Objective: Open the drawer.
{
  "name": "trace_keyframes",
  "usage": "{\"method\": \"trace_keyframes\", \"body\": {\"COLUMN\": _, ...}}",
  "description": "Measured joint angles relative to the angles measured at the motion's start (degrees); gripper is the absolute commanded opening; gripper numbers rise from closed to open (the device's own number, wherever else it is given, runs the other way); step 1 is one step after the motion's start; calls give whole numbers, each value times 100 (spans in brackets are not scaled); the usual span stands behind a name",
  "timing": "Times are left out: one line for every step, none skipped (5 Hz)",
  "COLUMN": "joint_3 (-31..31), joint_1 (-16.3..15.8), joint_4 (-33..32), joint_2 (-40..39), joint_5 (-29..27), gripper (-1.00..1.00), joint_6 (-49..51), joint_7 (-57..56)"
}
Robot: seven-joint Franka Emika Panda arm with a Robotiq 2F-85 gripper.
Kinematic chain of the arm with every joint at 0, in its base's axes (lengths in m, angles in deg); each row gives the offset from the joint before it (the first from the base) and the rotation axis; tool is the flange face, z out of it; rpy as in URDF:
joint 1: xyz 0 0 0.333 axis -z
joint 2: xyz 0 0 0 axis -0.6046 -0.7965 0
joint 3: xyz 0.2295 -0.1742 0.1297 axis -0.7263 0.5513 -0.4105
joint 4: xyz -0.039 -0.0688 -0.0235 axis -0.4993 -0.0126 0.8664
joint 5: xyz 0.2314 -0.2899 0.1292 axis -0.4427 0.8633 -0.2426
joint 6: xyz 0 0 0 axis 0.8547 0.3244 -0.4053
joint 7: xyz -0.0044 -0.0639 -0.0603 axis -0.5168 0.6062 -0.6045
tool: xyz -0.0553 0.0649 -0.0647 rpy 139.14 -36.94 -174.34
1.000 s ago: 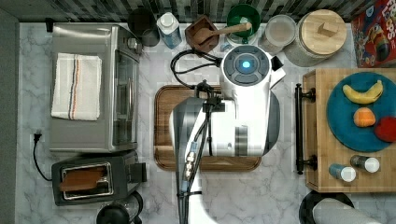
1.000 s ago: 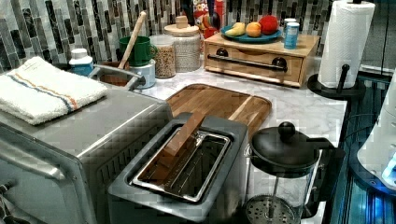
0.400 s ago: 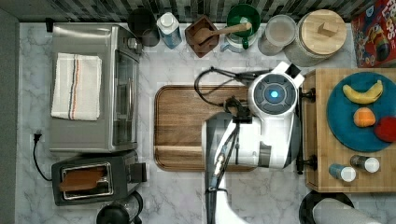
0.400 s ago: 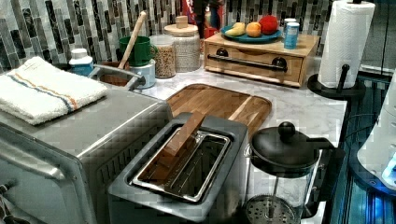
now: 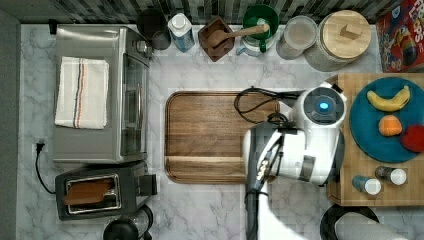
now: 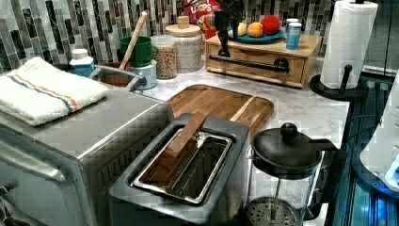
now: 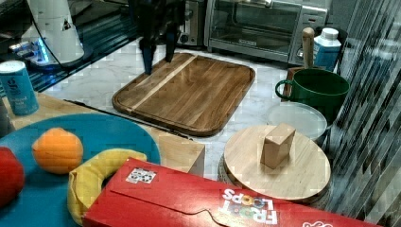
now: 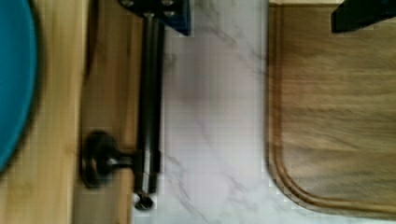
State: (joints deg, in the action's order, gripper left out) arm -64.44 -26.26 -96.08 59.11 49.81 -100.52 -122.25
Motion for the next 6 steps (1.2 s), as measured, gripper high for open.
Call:
{"method": "trace_keyframes", "body": {"joint_3": 183, "joint_1": 104, "joint_4": 0, "joint_2": -39, "joint_5": 4, "gripper": 100, "joint_6": 3, "joint_7": -62}}
{"method": "trace_keyframes", "body": {"joint_3": 326, "joint_1": 172, "joint_4": 0, "joint_2": -65, "joint_5": 3, "gripper": 100, "joint_6": -48, "joint_7": -246}}
{"method": "trace_keyframes", "body": {"joint_3": 390, "joint_1": 233, "joint_4": 0, "joint_2": -163, "joint_5": 81, "gripper": 100, "joint_6": -193, "joint_7": -341}}
{"method": "trace_keyframes", "body": {"joint_3": 458, "joint_1": 243, "joint_4": -34, "joint_2": -276, "joint_5": 217, "gripper": 100, "joint_6": -722, "joint_7": -380}}
{"method": "trace_keyframes", "body": {"joint_3": 419, "joint_1": 242, "joint_4": -22, "joint_2": -396, "joint_5": 213, "gripper": 100, "joint_6": -946, "joint_7": -380}}
{"method": "trace_keyframes", "body": {"joint_3": 308, "joint_1": 243, "joint_4": -22, "joint_2": -603, "joint_5": 212, "gripper": 100, "joint_6": -974, "joint_7": -380}}
